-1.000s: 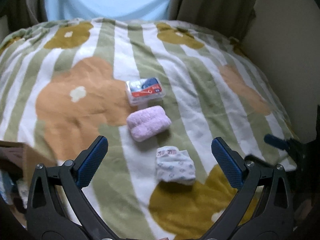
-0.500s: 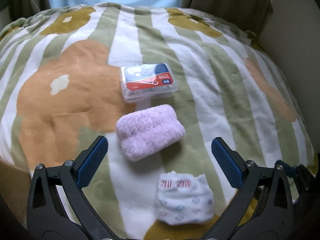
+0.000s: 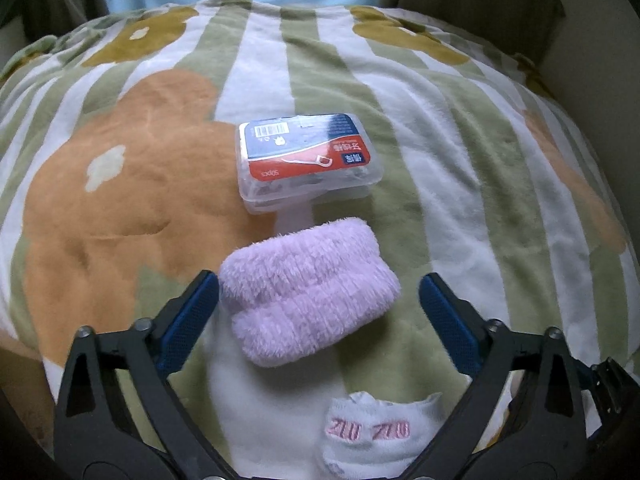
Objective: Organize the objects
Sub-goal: 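Grasp the pink fuzzy towel with the left gripper while the right gripper grasps the beige lid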
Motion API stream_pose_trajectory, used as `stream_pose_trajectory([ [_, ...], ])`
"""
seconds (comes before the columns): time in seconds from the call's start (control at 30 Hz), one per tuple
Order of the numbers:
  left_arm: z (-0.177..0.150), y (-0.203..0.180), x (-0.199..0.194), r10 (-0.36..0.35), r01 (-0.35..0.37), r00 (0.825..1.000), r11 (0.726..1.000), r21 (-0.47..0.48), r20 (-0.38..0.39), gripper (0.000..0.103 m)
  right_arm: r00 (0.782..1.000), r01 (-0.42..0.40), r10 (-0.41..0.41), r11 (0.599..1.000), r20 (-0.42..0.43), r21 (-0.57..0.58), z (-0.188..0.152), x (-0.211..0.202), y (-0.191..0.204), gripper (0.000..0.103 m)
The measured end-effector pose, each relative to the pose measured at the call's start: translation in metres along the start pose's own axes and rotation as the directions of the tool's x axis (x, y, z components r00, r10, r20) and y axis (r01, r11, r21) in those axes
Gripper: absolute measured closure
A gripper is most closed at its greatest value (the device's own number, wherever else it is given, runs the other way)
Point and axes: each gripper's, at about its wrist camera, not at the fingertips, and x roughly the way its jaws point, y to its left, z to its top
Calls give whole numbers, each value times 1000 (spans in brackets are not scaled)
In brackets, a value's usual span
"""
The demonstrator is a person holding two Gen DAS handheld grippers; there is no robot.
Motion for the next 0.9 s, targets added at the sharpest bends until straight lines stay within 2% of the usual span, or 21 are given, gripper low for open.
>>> stream_pose_trajectory([
  [0.17,1,1,6,18,-18,1000,1000,3,-2,25,1000,9,-9,1000,-1,-20,0,2,4,54],
  [0.3,1,2,5,16,-16,1000,1000,14,7,39,1000,8,-8,999,-4,-44,1,4,8,68],
  [0.47,1,4,2,-5,4,1000,1000,17,5,51,1000,3,-3,999,-4,-49,1,6,12,72],
  [0.9,2,-2,-16,-44,44,999,999,21,28,57,1000,-3,4,999,15,-43,6,0,13,72],
])
